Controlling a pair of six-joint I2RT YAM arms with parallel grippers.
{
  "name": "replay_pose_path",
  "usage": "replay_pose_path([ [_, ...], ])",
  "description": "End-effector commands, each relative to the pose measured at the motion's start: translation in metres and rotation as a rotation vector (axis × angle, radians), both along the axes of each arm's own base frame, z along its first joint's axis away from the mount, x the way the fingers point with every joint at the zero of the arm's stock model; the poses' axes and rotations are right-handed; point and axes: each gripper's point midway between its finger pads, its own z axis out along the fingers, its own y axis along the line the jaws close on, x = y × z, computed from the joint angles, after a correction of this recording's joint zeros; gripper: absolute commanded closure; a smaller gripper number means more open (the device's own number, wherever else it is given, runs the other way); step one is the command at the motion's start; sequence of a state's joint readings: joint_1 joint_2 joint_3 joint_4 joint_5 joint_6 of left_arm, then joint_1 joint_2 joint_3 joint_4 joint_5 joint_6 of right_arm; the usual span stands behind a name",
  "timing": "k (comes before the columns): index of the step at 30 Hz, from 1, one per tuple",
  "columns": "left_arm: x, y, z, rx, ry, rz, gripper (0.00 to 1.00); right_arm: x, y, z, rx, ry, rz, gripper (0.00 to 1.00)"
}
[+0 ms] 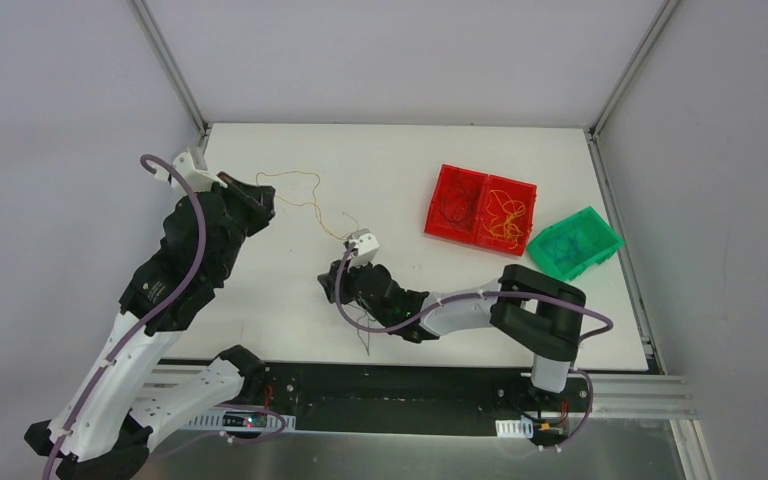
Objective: Untangle the cables
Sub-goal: Untie the cable.
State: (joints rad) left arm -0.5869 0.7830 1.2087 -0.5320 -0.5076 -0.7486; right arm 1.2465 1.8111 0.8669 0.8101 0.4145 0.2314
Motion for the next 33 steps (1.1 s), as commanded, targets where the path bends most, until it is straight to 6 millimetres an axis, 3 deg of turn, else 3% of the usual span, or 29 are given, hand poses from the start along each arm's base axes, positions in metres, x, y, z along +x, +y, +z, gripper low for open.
replay_pose_path([
  [1, -0.002, 0.017, 0.02, -0.024, -0.048, 0.075, 1.0, 0.012, 0.0, 0.003, 0.023, 0.013, -0.099, 0.65],
  [3, -0.001, 0.027, 0.02, 0.004, -0.052, 0.124, 1.0, 0.009, -0.01, 0.002, 0.023, 0.027, -0.108, 0.75],
  [7, 0.002, 0.043, 0.017, 0.071, -0.047, 0.207, 1.0, -0.004, -0.034, 0.0, 0.004, 0.067, -0.097, 0.75],
  [10, 0.007, 0.051, 0.016, 0.151, -0.037, 0.25, 1.0, -0.016, -0.053, -0.006, -0.002, 0.115, -0.083, 1.0],
  [16, 0.012, 0.091, 0.014, 0.436, -0.012, 0.457, 1.0, -0.028, -0.113, -0.015, -0.042, 0.174, -0.165, 1.0],
  [24, 0.013, 0.137, -0.002, 0.734, 0.132, 0.703, 1.0, -0.009, -0.208, -0.005, -0.117, 0.206, -0.486, 1.0],
  [29, 0.013, 0.145, -0.009, 0.796, 0.186, 0.73, 1.0, -0.001, -0.255, -0.008, -0.105, 0.279, -0.603, 1.0],
  [33, 0.014, 0.144, -0.01, 0.782, 0.178, 0.725, 1.0, -0.001, -0.271, 0.0, -0.079, 0.302, -0.624, 1.0],
])
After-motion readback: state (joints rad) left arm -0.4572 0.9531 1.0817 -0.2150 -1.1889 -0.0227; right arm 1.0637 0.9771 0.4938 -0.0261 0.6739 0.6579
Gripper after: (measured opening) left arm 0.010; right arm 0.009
